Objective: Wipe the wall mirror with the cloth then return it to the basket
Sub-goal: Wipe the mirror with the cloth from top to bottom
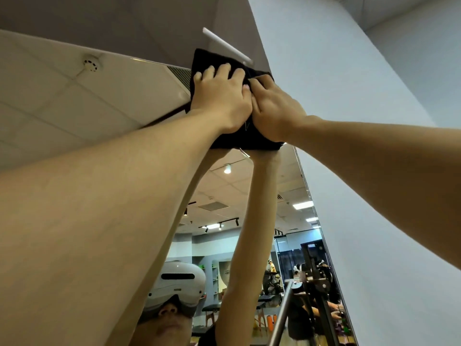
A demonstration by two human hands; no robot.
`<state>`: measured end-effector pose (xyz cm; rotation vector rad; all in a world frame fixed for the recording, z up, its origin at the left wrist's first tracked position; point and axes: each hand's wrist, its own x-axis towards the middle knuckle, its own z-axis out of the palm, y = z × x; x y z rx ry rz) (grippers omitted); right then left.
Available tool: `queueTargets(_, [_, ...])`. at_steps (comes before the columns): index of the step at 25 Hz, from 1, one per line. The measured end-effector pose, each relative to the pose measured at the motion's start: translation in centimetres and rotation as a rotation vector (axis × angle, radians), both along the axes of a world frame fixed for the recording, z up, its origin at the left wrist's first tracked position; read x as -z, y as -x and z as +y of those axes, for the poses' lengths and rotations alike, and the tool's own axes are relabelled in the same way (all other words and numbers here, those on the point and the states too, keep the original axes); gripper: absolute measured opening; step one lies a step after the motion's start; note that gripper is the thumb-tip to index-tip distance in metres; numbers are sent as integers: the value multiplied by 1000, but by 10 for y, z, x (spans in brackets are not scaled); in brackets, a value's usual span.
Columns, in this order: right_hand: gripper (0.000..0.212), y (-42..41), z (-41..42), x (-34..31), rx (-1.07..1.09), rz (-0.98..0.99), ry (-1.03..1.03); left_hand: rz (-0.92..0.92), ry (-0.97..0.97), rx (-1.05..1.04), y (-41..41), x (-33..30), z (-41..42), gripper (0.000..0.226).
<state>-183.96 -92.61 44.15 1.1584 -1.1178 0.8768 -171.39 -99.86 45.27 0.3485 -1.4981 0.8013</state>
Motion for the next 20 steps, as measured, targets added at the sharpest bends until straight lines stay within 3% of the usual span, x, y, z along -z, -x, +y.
queueTargets(10, [47,17,4,16,-61,-42,13,-83,35,20,11,13,2,46])
queueTargets(20, [52,25,7,107,-103,-60,30,-196,14,26,3,103,9,60])
